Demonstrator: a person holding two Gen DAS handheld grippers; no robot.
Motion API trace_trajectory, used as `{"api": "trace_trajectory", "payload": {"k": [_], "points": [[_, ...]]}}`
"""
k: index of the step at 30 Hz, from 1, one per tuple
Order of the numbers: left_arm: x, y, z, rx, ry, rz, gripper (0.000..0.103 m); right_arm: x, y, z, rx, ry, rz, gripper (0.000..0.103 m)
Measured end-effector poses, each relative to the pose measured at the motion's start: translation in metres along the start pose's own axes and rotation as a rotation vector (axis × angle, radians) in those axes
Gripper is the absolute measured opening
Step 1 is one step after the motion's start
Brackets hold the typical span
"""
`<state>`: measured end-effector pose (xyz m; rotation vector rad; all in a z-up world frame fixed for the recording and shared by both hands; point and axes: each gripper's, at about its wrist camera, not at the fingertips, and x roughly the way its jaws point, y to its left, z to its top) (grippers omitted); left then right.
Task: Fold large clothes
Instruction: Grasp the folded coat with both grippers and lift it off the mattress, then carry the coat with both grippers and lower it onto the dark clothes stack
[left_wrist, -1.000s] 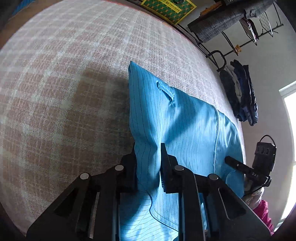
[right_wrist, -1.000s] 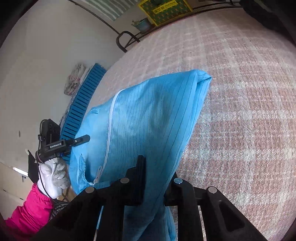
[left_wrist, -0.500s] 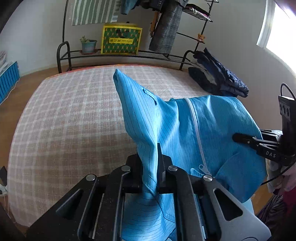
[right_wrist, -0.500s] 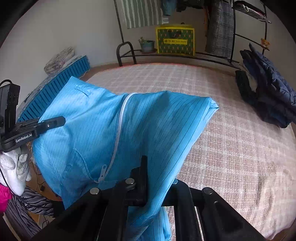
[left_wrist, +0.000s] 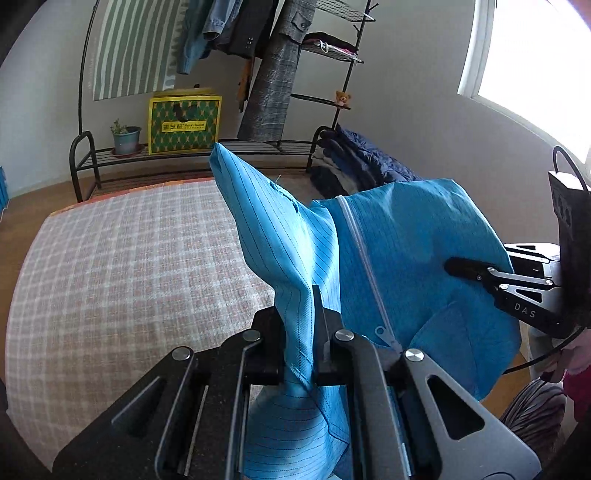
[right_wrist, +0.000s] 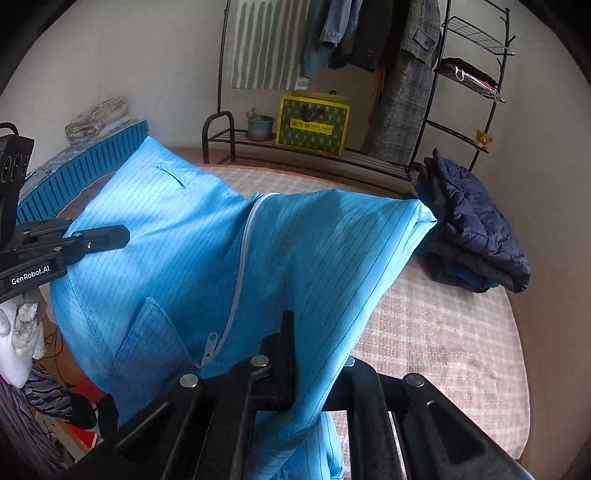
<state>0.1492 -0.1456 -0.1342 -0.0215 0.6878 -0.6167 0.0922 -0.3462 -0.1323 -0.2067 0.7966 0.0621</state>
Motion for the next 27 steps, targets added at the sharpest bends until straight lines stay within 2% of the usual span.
{"api": "trace_trajectory", "payload": {"k": [8, 15, 21, 27], "points": [[0.016, -0.052, 0.041, 0.084, -0.022, -0.023, 0.007, -0.028, -0.041, 0.01, -0.008, -0.032, -0.089, 0.004], [0.038, -0.108, 0.081, 0.111, -0.045, -0.047, 0.007, -0.055, -0.086, 0.017, -0.022, -0.081, -0.159, 0.004], [0.067, -0.152, 0.107, 0.074, -0.034, -0.079, 0.007, -0.07, -0.136, 0.019, -0.005, -0.107, -0.189, 0.004], [0.106, -0.197, 0.139, 0.082, -0.017, -0.125, 0.006, -0.068, -0.197, 0.031, 0.035, -0.101, -0.223, 0.004]]}}
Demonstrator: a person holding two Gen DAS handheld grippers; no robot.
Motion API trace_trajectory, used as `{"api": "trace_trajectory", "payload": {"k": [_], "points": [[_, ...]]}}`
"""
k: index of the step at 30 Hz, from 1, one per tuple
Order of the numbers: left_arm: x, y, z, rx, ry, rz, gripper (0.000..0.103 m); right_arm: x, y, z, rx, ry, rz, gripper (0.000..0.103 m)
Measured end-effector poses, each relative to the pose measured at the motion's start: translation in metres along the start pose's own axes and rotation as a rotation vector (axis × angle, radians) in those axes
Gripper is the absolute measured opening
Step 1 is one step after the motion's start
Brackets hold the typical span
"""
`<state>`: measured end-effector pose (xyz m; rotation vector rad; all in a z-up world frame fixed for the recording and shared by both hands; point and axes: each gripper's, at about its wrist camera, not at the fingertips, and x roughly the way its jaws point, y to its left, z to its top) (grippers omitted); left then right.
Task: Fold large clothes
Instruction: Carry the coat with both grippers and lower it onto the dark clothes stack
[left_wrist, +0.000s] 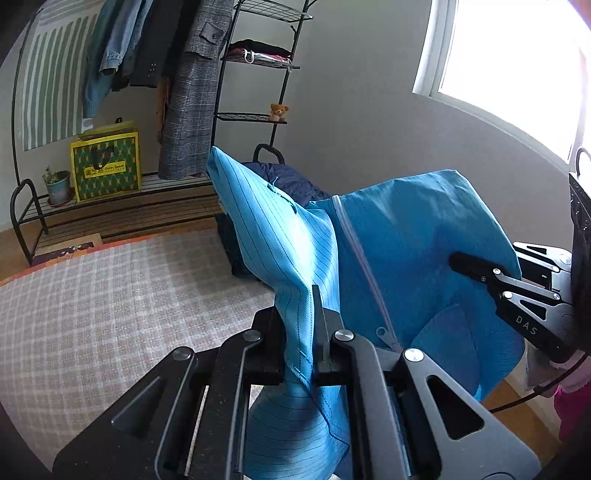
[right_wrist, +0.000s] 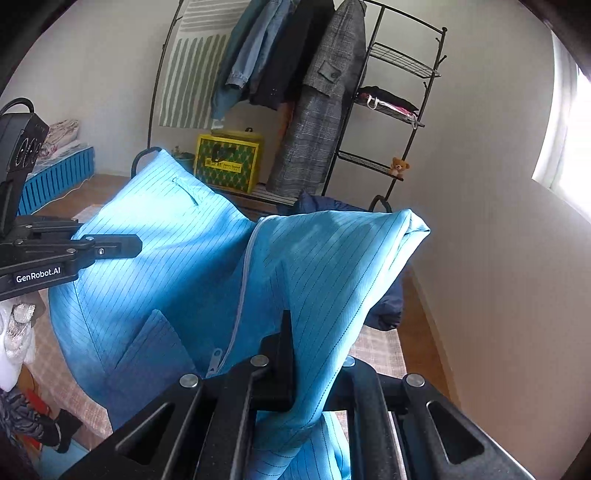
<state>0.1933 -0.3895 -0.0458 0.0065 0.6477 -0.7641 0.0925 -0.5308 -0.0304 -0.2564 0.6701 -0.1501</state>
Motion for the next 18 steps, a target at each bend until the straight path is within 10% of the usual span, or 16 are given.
{"api": "trace_trajectory", "payload": {"k": [18], "points": [[0.203, 0.03, 0.178, 0.026, -0.096, -0.048, 0.006, 0.186, -0.127, 0.152, 0.062, -0.041, -0.24, 0.004]]}}
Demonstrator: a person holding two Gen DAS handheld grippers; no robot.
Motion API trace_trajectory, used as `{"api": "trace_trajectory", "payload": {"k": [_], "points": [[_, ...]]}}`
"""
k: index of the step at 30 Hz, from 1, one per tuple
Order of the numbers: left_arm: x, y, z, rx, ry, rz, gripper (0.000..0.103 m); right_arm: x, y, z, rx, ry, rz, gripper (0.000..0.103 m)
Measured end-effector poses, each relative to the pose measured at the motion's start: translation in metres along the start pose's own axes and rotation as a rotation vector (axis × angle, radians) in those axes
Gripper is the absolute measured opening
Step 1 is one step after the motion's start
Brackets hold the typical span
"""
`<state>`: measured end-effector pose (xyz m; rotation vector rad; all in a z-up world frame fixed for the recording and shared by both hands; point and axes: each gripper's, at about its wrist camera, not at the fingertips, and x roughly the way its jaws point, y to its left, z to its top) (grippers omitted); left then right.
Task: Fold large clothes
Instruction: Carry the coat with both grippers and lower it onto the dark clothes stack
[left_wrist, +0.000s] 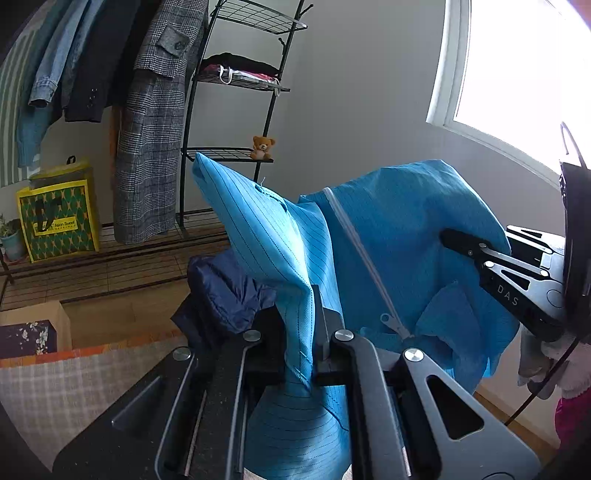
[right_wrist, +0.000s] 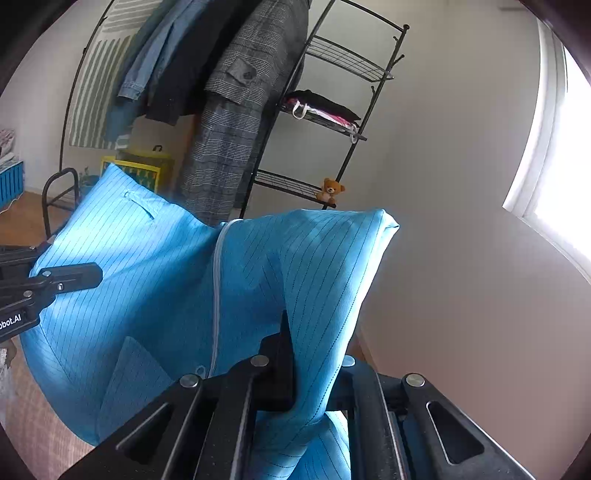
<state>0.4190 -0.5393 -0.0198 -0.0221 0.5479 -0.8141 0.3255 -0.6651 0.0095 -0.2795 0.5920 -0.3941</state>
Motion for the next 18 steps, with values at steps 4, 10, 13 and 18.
{"api": "trace_trajectory", "payload": {"k": [4, 10, 13, 18], "points": [[0.059, 0.024, 0.0, 0.0, 0.018, 0.059, 0.006, 0.07, 0.002, -0.003, 0.022, 0.027, -0.016, 0.004], [0.132, 0.065, -0.021, -0.037, 0.086, 0.148, 0.007, 0.164, 0.005, -0.034, 0.016, 0.128, -0.08, 0.007], [0.153, 0.083, -0.032, -0.07, 0.124, 0.171, 0.025, 0.206, 0.001, -0.055, -0.005, 0.253, -0.139, 0.032], [0.153, 0.098, -0.036, -0.102, 0.106, 0.257, 0.057, 0.218, -0.029, -0.07, 0.124, 0.295, -0.176, 0.041]]}}
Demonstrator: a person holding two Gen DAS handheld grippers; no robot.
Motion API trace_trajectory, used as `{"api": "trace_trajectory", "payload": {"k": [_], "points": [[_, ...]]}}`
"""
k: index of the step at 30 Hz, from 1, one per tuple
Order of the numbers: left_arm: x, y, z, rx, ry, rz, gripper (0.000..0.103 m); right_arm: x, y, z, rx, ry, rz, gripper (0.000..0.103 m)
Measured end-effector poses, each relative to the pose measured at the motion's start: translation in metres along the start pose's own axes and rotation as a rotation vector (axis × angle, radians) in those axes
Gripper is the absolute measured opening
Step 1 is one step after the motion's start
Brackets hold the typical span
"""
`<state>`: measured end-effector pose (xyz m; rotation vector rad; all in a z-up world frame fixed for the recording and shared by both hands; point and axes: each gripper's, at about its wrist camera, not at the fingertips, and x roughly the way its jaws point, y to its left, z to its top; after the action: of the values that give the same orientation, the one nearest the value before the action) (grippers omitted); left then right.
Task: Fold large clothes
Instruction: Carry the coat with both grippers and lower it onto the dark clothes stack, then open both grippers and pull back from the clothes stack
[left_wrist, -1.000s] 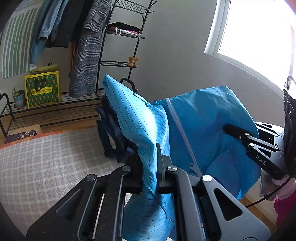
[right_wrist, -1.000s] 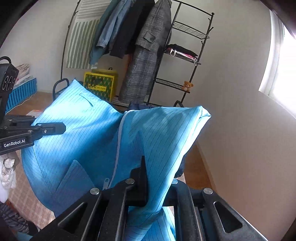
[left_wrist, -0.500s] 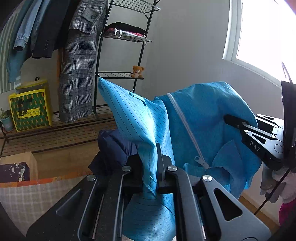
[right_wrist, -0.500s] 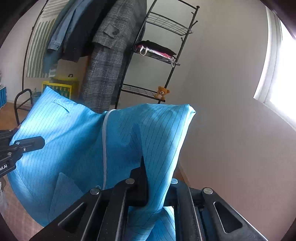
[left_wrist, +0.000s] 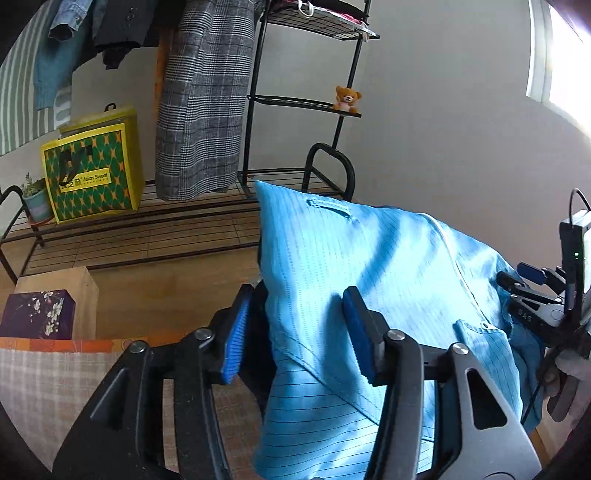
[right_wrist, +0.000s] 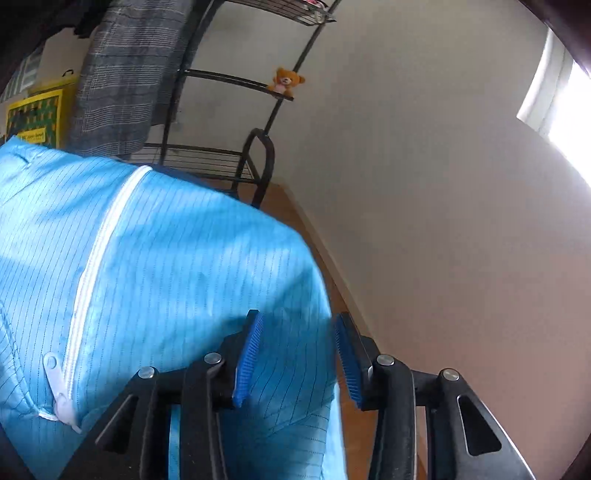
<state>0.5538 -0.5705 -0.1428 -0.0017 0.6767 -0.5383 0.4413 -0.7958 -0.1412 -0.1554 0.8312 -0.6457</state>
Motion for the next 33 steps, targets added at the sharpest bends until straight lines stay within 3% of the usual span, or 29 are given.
{"api": "trace_trajectory", "payload": {"k": [4, 12, 21, 28, 33], "points": [[-0.018, 0.013, 0.003, -0.054, -0.012, 0.007, 0.057, -0.016, -0.033, -0.005, 0.11, -0.028, 0.046, 0.044], [-0.108, -0.009, -0.006, 0.06, -0.059, 0.013, 0.057, -0.082, -0.054, -0.011, 0.144, -0.089, 0.089, 0.047], [-0.28, -0.028, -0.023, 0.1, -0.16, -0.006, 0.057, -0.217, -0.064, -0.029, 0.14, -0.182, 0.176, 0.048], [-0.43, -0.019, -0.057, 0.142, -0.269, -0.016, 0.057, -0.33, -0.064, -0.061, 0.129, -0.247, 0.225, 0.048], [-0.514, -0.017, -0.081, 0.167, -0.316, -0.047, 0.057, -0.407, -0.066, -0.087, 0.125, -0.297, 0.233, 0.049]]}}
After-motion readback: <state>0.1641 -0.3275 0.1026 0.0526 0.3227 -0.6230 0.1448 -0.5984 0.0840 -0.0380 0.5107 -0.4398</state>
